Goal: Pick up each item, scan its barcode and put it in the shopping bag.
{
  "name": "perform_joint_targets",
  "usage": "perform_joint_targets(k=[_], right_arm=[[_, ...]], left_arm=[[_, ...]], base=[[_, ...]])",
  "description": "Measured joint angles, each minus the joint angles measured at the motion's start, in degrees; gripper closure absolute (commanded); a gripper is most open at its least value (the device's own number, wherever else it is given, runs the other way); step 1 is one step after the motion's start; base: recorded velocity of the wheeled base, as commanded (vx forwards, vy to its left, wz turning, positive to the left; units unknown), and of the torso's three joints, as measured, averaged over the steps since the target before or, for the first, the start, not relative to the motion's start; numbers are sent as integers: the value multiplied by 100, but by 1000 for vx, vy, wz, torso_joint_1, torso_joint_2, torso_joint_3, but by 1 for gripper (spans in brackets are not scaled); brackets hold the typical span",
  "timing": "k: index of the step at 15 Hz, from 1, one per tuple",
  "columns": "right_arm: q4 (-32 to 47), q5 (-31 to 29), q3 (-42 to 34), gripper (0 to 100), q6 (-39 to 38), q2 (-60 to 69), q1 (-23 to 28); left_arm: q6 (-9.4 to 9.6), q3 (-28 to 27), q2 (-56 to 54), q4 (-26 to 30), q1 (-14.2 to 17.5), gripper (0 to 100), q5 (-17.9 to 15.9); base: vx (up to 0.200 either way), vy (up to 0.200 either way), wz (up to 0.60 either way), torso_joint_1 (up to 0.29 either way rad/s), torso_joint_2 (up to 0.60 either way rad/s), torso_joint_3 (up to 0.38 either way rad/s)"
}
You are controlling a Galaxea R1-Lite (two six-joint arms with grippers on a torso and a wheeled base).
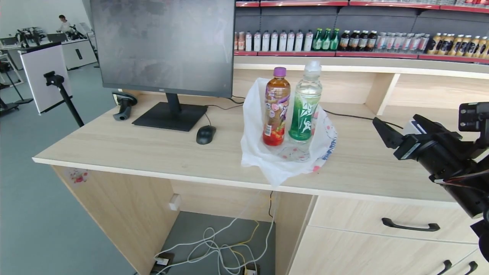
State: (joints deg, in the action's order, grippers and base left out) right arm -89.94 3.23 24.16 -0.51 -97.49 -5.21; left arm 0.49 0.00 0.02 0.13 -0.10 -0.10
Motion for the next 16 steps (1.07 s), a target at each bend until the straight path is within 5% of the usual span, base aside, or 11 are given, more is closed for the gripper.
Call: perform_joint_targets(k=[16], right_arm=[[-5,0,-250,0,69,308,174]], left_arm=[[-65,0,0,-4,0,0,10]], base=[[0,-200,-37,-17,41,21]])
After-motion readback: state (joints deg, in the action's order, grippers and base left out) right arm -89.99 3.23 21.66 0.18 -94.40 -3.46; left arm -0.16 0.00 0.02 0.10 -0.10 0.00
